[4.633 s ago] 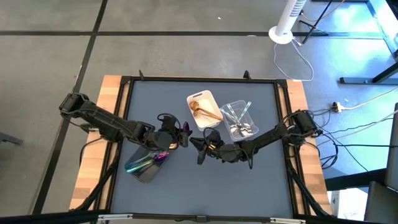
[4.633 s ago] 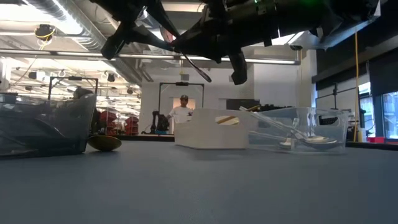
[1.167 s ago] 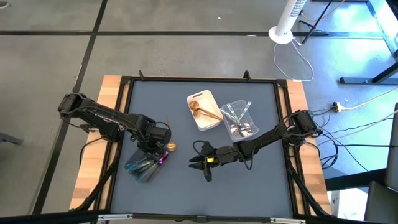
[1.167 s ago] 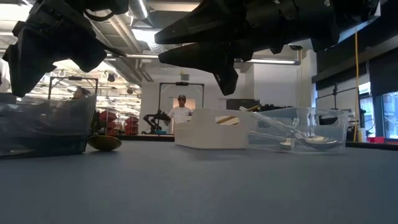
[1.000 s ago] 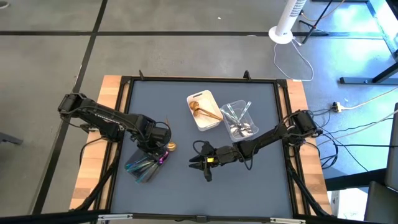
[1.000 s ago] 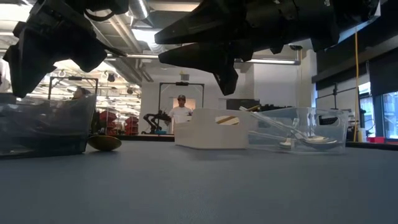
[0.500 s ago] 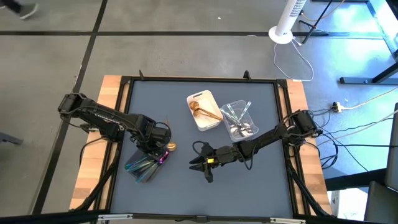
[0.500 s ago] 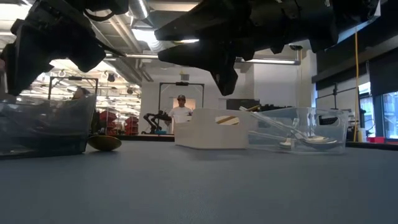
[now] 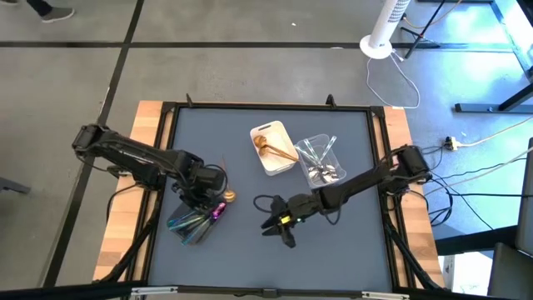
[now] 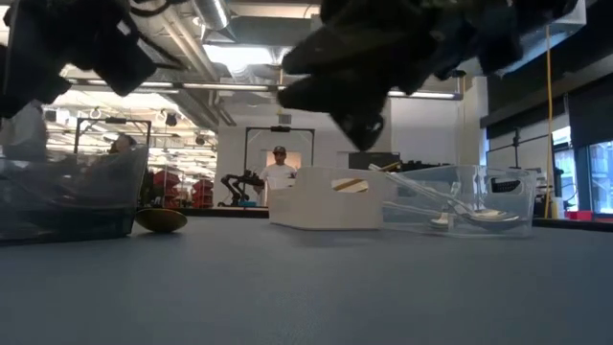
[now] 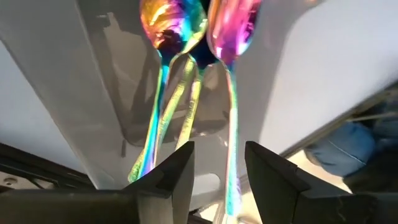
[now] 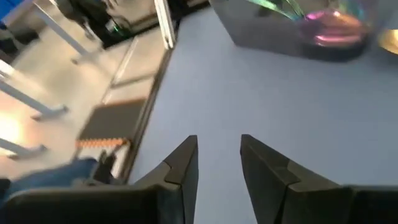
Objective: Sort silverware by color (type)
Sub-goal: Put the gold spoon into the white bin
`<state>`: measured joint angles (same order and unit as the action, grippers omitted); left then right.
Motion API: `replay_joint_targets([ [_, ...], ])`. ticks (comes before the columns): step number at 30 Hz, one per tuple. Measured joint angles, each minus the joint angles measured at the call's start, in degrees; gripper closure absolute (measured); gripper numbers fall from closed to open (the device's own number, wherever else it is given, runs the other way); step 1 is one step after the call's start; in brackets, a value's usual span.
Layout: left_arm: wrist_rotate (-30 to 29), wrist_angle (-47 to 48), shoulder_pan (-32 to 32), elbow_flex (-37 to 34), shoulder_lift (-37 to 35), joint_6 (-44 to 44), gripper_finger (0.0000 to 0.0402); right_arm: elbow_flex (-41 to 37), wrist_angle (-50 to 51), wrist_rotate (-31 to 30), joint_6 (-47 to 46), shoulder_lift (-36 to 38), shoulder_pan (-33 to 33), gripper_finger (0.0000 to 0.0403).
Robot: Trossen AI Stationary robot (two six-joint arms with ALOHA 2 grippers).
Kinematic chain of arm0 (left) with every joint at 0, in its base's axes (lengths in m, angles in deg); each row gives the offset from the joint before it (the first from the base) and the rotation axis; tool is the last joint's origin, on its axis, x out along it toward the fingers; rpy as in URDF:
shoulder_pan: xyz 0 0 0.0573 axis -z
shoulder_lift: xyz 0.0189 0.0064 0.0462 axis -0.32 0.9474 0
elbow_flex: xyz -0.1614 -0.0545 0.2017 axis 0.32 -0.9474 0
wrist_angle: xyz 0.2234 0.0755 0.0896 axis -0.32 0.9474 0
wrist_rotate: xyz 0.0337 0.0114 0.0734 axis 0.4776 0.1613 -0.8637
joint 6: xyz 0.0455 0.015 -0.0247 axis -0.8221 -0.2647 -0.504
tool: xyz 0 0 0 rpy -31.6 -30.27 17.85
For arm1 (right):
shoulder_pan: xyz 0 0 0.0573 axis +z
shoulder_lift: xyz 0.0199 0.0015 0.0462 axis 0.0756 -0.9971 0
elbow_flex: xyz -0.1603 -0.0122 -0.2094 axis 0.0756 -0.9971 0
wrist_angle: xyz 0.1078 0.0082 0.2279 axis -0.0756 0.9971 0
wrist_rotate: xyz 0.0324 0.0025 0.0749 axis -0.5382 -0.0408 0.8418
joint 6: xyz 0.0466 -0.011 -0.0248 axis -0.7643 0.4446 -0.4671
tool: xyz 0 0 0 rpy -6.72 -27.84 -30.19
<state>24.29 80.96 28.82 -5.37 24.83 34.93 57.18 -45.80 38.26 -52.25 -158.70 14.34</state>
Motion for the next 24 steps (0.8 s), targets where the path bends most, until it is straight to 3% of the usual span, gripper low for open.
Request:
replay_joint_targets([
  [6, -2.0, -1.0, -0.1, 0.0, -6.2, 4.6, 0.0265, 0.0, 17.0, -5.4, 3.3, 7.0, 0.1, 0.0292],
  [12, -11.7, -6.0, -1.7, 0.0, -11.4, 11.6, 0.0265, 0.0, 29.8, -8.5, 8.0, 12.9, 0.1, 0.0292],
  [18, -23.0, -20.9, -6.2, 0.0, -12.8, 12.5, 0.0265, 0.0, 35.3, -11.2, 10.2, 15.2, 0.0, 0.0292],
  [24, -23.9, -36.9, -11.3, 0.1, -10.6, 7.9, 0.0266, 0.0, 35.4, -12.7, 11.7, 15.3, 0.0, 0.0292],
])
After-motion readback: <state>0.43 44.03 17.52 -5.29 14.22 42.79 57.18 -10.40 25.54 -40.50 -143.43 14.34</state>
